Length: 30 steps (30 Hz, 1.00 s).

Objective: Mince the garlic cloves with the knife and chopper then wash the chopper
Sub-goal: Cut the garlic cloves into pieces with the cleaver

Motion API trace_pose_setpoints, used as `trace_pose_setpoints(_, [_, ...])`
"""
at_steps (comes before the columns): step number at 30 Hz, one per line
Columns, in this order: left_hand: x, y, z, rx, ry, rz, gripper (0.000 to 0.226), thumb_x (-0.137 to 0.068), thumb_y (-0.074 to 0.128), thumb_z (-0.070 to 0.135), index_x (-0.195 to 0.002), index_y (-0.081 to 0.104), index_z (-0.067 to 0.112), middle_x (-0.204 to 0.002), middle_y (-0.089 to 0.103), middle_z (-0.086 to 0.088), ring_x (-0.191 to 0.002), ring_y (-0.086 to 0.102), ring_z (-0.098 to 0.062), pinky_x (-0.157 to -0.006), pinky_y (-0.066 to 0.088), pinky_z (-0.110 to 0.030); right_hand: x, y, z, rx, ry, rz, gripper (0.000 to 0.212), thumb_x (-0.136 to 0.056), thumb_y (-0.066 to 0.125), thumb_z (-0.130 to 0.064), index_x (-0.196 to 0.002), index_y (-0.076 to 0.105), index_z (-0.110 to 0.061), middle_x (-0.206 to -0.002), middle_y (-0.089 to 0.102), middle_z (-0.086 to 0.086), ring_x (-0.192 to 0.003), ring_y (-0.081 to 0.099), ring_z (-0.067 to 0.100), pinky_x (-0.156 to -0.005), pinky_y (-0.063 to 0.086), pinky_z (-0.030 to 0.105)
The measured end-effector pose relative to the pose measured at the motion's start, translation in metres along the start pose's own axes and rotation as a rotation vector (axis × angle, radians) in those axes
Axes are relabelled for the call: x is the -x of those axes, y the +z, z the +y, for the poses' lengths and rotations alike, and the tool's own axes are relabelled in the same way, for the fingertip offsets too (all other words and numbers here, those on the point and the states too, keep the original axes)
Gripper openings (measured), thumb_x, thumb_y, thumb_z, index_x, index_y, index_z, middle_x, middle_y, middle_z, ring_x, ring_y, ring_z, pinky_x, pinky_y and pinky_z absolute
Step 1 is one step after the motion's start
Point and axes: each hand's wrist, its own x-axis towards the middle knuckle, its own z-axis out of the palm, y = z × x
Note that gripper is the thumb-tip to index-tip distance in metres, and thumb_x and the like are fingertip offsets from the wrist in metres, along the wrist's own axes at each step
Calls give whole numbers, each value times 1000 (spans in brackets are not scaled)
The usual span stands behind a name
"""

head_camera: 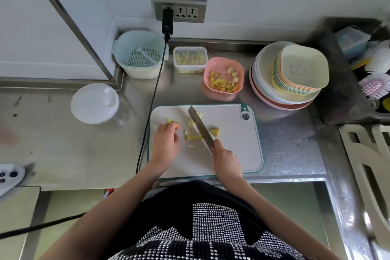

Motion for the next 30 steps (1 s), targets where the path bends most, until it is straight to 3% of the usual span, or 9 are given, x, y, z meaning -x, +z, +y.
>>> trace_pose_setpoints(4, [-4, 0, 11, -10, 59, -43, 25, -73, 60, -14, -91, 62, 3, -85, 65, -10, -83, 58, -33, -65, 50, -41, -8, -3, -6, 24, 11, -48, 7, -103, 31, -22, -102, 34, -15, -75, 54, 9, -66, 53, 31, -58, 42, 35])
trace_pose_setpoints(8, [-7, 3, 18, -3, 144, -65, 25, -71, 63, -12, -88, 61, 6, -81, 64, -7, -78, 58, -32, -63, 50, -39, -15, -13, 7, -268, 24, -89, 14, -101, 35, -24, -90, 38, -17, -72, 50, 7, -65, 46, 27, -55, 32, 33])
trace_pose_setpoints(16, [-8, 8, 30, -56, 267, -88, 22, -68, 73, -4, -85, 63, 8, -85, 64, -7, -80, 59, -32, -68, 49, -39, 8, -20, 28, -472, -34, 224, 21, -101, 40, -18, -81, 37, -11, -57, 42, 3, -49, 31, 17, -46, 22, 27])
trace_pose_setpoints(20, [-23, 25, 47, -108, 322, -212, 35, -74, 74, 10, -109, 68, 9, -102, 64, -8, -95, 58, -34, -78, 50, -42, 12, -25, 44, -535, 50, 337, 24, -101, 40, -19, -78, 38, -13, -56, 41, 1, -47, 32, 15, -47, 27, 31])
trace_pose_setpoints(22, [-29, 37, 56, -128, 336, -368, 48, -83, 67, 14, -129, 58, 11, -121, 57, -9, -111, 50, -34, -92, 45, -44, 13, -26, 51, -550, 90, 331, 25, -101, 40, -21, -77, 38, -14, -57, 42, 4, -48, 32, 16, -47, 28, 32])
trace_pose_setpoints(24, [-34, 45, 65, -157, 354, -458, 47, -87, 60, 12, -134, 55, 13, -128, 52, -8, -118, 44, -31, -98, 38, -42, 14, -27, 54, -525, 106, 319, 27, -100, 40, -21, -74, 35, -17, -59, 41, 5, -51, 31, 17, -49, 27, 32])
trace_pose_setpoints(27, [-40, 48, 71, -131, 332, -469, 30, -87, 59, 8, -117, 65, 11, -116, 61, -7, -111, 53, -28, -91, 42, -36, 16, -26, 53, -504, 110, 299, 31, -100, 39, -19, -70, 31, -21, -59, 37, 4, -52, 28, 16, -50, 25, 31])
trace_pose_setpoints(30, [-40, 46, 70, -44, 189, -445, 29, -83, 71, 21, -108, 62, 11, -102, 67, -6, -93, 61, -25, -75, 47, -34, 17, -25, 50, -503, 108, 267, 26, -100, 39, -19, -74, 34, -15, -59, 38, 4, -52, 29, 17, -50, 25, 31])
